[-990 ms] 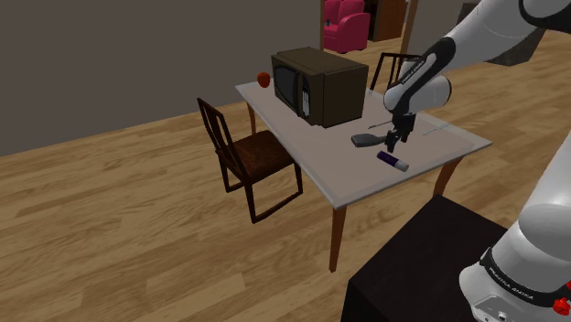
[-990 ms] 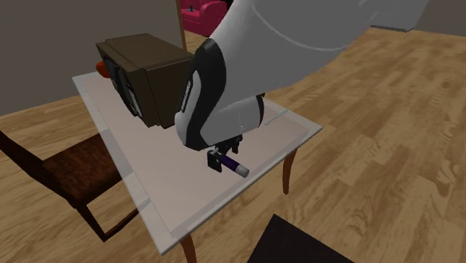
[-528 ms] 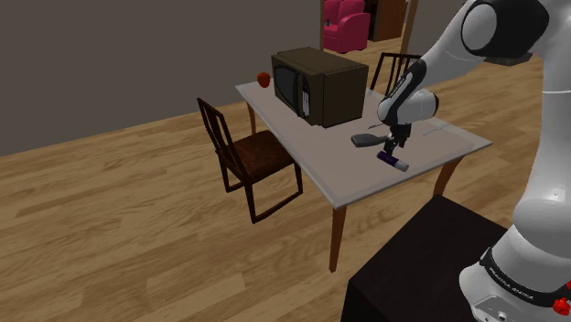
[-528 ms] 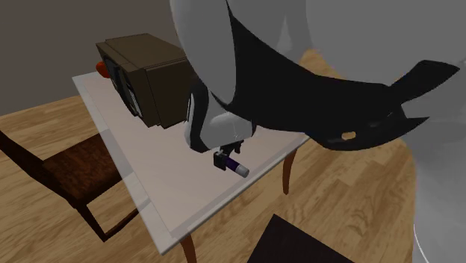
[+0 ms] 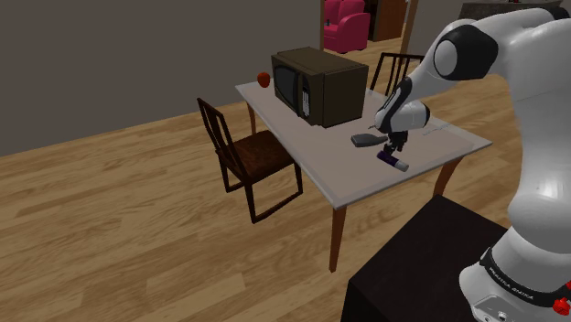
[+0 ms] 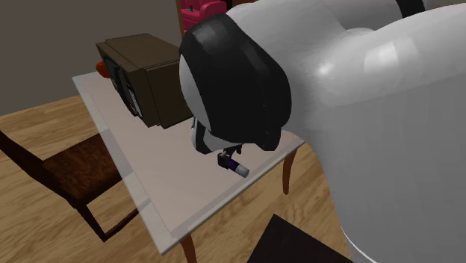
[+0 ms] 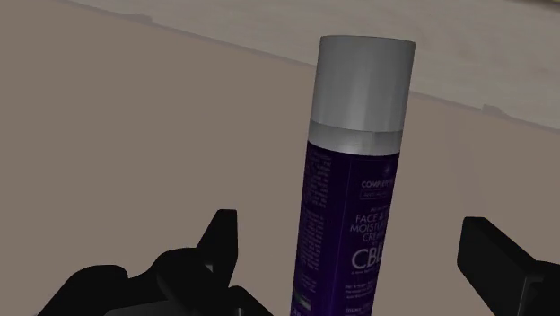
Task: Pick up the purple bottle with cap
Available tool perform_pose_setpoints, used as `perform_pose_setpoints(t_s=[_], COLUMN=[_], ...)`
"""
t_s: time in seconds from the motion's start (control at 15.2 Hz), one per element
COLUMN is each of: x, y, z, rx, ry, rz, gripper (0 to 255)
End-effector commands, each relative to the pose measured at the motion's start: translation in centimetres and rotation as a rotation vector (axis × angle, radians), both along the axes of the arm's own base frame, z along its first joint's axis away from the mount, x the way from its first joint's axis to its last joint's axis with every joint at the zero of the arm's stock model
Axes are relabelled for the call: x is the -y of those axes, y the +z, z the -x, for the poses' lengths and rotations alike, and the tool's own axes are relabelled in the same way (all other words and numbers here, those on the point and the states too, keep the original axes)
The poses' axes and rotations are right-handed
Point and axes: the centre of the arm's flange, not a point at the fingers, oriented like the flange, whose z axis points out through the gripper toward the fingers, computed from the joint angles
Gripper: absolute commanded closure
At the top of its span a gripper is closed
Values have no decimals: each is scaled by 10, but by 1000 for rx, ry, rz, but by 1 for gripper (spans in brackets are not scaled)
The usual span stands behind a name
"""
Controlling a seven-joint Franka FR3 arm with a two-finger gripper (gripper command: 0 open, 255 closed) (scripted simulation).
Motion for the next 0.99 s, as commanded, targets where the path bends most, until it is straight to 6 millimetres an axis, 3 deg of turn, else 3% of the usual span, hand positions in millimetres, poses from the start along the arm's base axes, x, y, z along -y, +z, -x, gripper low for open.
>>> perform_pose_setpoints(t_s=[0.0, 0.33, 0.4, 0.92], x=[0, 0, 1, 0], y=[-12, -31, -30, -30], z=[1, 1, 1, 1], rx=[0, 0, 0, 0], ry=[0, 0, 0, 0], rz=[0, 0, 0, 0], gripper=[0, 0, 255, 255])
